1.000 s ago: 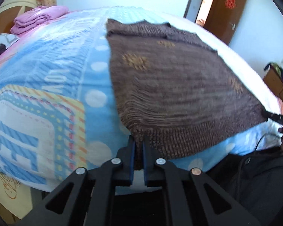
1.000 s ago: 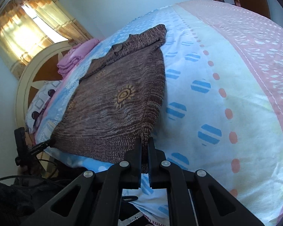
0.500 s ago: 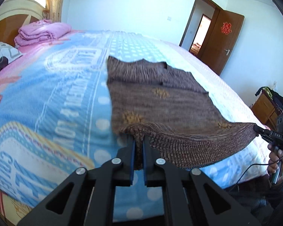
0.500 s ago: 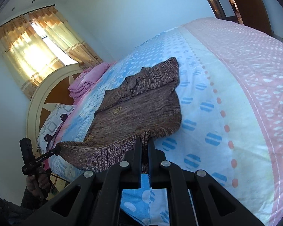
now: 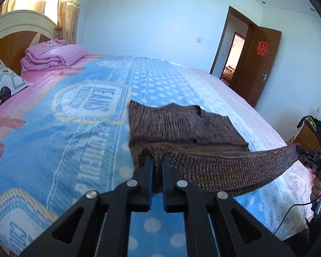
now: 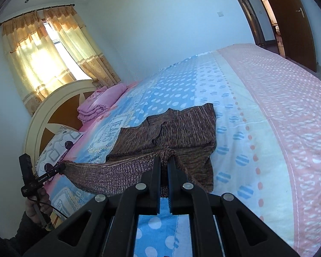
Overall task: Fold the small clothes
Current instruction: 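Lay the hem over the collar and open both grippers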
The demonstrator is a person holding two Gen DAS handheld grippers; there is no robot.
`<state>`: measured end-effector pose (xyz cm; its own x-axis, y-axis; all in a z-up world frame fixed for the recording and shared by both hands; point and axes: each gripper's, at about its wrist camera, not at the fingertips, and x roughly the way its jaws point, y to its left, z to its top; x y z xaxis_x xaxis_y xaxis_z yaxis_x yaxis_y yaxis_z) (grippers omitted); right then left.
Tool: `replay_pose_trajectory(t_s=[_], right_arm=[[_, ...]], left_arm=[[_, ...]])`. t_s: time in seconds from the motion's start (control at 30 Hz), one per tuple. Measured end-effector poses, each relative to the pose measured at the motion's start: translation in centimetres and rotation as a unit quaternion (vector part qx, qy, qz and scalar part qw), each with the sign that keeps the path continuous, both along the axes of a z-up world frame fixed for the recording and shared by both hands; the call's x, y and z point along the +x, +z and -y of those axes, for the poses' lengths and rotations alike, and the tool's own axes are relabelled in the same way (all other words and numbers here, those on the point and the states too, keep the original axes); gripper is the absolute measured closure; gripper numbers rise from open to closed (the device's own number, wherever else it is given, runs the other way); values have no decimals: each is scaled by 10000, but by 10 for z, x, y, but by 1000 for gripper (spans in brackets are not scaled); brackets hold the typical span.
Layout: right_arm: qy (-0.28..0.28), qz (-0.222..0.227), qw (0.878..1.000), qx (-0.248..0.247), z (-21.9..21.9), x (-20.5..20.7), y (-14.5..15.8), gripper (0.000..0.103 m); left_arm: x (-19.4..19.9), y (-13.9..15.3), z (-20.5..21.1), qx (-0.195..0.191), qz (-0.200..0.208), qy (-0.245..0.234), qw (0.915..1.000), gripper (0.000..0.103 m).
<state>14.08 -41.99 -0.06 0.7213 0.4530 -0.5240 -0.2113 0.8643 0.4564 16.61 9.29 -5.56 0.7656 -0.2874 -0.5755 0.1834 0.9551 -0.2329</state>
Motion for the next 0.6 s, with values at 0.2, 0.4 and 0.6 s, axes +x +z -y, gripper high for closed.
replay_pose_trajectory(t_s=[0.2,0.4,0.6], right_arm=[[-45,-10,9999,-109,-1,34,5,99],[-105,-16,9998,-160,-2,76,11,99],[-178,-192,9994,-237,-6,124,1,99]], left_arm=[[38,9,5,24,43,74,10000,96],[81,20,11,76,69,166,9998,96],[123,19,20,297,89,224,9993,96]])
